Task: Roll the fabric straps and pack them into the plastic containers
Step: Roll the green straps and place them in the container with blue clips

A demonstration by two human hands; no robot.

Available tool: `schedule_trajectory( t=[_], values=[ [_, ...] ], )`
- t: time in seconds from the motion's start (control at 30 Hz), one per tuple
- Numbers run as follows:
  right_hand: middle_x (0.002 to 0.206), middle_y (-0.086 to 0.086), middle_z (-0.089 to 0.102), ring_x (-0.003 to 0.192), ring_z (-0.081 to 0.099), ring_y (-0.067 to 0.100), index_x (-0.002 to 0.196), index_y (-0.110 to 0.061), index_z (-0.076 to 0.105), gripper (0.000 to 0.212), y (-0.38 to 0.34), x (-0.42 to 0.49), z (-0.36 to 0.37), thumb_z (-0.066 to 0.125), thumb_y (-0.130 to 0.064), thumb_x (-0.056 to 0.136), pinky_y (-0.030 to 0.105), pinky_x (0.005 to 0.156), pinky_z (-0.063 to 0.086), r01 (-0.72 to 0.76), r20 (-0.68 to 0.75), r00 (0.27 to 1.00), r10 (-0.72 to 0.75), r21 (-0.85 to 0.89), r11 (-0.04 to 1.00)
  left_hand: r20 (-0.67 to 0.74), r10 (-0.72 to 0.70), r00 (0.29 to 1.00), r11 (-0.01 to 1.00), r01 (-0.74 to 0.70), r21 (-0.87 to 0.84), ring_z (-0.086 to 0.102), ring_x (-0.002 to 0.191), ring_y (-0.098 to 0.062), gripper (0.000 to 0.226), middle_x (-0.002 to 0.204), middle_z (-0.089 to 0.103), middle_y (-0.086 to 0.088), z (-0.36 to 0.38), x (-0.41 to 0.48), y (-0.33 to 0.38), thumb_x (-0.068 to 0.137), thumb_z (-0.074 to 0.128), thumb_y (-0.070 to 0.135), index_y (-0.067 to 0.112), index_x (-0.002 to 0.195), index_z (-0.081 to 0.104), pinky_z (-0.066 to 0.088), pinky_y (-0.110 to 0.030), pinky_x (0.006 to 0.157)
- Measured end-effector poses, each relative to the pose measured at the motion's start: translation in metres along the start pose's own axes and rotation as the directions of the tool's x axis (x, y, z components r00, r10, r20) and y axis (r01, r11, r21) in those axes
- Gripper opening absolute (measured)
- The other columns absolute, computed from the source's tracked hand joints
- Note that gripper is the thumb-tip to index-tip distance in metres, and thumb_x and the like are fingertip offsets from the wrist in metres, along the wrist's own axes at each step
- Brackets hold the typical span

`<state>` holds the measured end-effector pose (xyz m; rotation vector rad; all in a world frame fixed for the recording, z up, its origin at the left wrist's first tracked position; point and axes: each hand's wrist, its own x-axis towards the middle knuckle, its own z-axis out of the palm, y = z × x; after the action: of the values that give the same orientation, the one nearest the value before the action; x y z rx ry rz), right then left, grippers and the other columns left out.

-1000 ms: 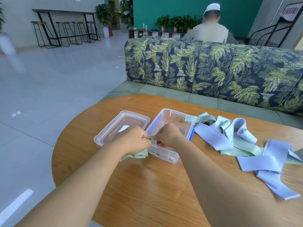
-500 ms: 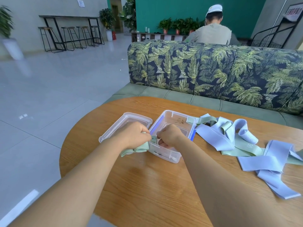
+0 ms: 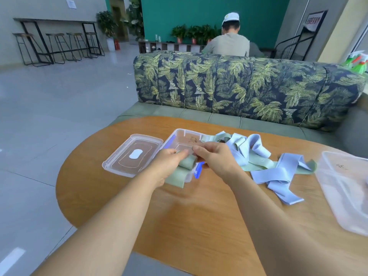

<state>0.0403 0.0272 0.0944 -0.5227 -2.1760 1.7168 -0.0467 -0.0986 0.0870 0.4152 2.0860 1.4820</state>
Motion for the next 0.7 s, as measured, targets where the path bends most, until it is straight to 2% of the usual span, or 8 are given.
schedule_trajectory(
  t=[0.07,0.1,0.23,0.37,0.43,0.5,0.6,0.7],
  values=[
    [0.074,-0.011,0.067,0.067,0.057,0.002,0.092,-0.019,0.075,0.006,0.008,-0.028,-0.018,0.072,-0.021,0.087,0.015,0.059,0.046,-0.040,0.096,0.995,0.040,-0.003,0.999,0.060,-0.035,0.998,0.999,0.035,-0.003,0.064,0.086,-0.021,0.029,0.095,0.070,-0.005,0.021,-0.010,-0.005,0.089,0.064,0.042,0.014,0.095,0.068,0.047,-0.027,0.075],
    [0.074,-0.011,0.066,0.068,0.056,0.002,0.096,-0.020,0.075,0.012,0.015,-0.040,-0.026,0.075,-0.018,0.084,0.015,0.060,0.045,-0.058,0.111,0.992,0.060,-0.020,0.998,0.084,-0.050,0.995,0.999,0.051,-0.009,0.065,0.085,-0.021,0.028,0.098,0.071,-0.008,0.033,-0.016,-0.007,0.090,0.064,0.041,0.014,0.094,0.069,0.048,-0.028,0.076],
    [0.076,-0.002,0.065,0.068,0.054,0.010,0.099,-0.019,0.073,0.025,0.045,-0.081,-0.058,0.073,-0.003,0.080,0.022,0.063,0.046,-0.119,0.029,0.992,0.121,-0.060,0.991,0.237,-0.150,0.960,0.981,0.174,-0.086,0.070,0.079,-0.022,0.038,0.094,0.074,-0.008,0.084,-0.042,-0.024,0.089,0.062,0.047,0.012,0.100,0.072,0.055,-0.034,0.078],
    [0.090,0.007,0.066,0.070,0.058,0.013,0.107,-0.010,0.070,0.022,0.073,-0.115,-0.085,0.069,-0.007,0.085,0.020,0.061,0.049,-0.251,-0.072,0.966,0.247,-0.069,0.965,0.402,-0.242,0.883,0.924,0.336,-0.182,0.062,0.058,-0.021,0.021,0.072,0.068,-0.009,0.122,-0.067,-0.040,0.087,0.056,0.023,0.009,0.087,0.070,0.044,-0.027,0.057],
    [0.091,0.005,0.067,0.071,0.060,0.011,0.109,-0.006,0.069,0.023,0.084,-0.128,-0.095,0.068,-0.009,0.087,0.016,0.058,0.049,-0.286,-0.099,0.955,0.281,-0.044,0.957,0.388,-0.197,0.901,0.964,0.250,-0.091,0.061,0.066,-0.024,0.027,0.082,0.068,-0.012,0.134,-0.075,-0.050,0.075,0.056,0.009,0.007,0.098,0.069,0.043,-0.028,0.060],
    [0.086,0.001,0.067,0.071,0.060,0.010,0.105,-0.007,0.071,0.020,0.090,-0.136,-0.103,0.068,-0.013,0.087,0.016,0.060,0.047,-0.311,-0.123,0.946,0.301,-0.071,0.948,0.354,-0.135,0.925,0.991,0.127,0.048,0.063,0.075,-0.022,0.033,0.090,0.070,-0.010,0.141,-0.083,-0.056,0.079,0.054,-0.001,0.011,0.106,0.069,0.046,-0.027,0.067],
    [0.077,-0.003,0.064,0.069,0.055,0.010,0.096,-0.009,0.073,0.019,0.094,-0.143,-0.109,0.073,-0.021,0.082,0.024,0.066,0.046,-0.345,-0.138,0.935,0.327,-0.141,0.928,0.346,-0.090,0.934,0.986,0.035,0.162,0.062,0.078,-0.016,0.025,0.092,0.070,-0.006,0.146,-0.090,-0.057,0.084,0.059,0.003,0.013,0.104,0.070,0.046,-0.024,0.069],
    [0.069,-0.005,0.058,0.062,0.051,0.009,0.085,-0.006,0.071,0.031,0.093,-0.148,-0.114,0.082,-0.032,0.072,0.022,0.059,0.041,-0.367,-0.130,0.929,0.346,-0.207,0.907,0.393,-0.034,0.919,0.975,-0.057,0.217,0.063,0.087,-0.020,0.023,0.099,0.071,-0.010,0.147,-0.087,-0.050,0.076,0.066,0.009,0.017,0.097,0.070,0.049,-0.031,0.079]
  ],
)
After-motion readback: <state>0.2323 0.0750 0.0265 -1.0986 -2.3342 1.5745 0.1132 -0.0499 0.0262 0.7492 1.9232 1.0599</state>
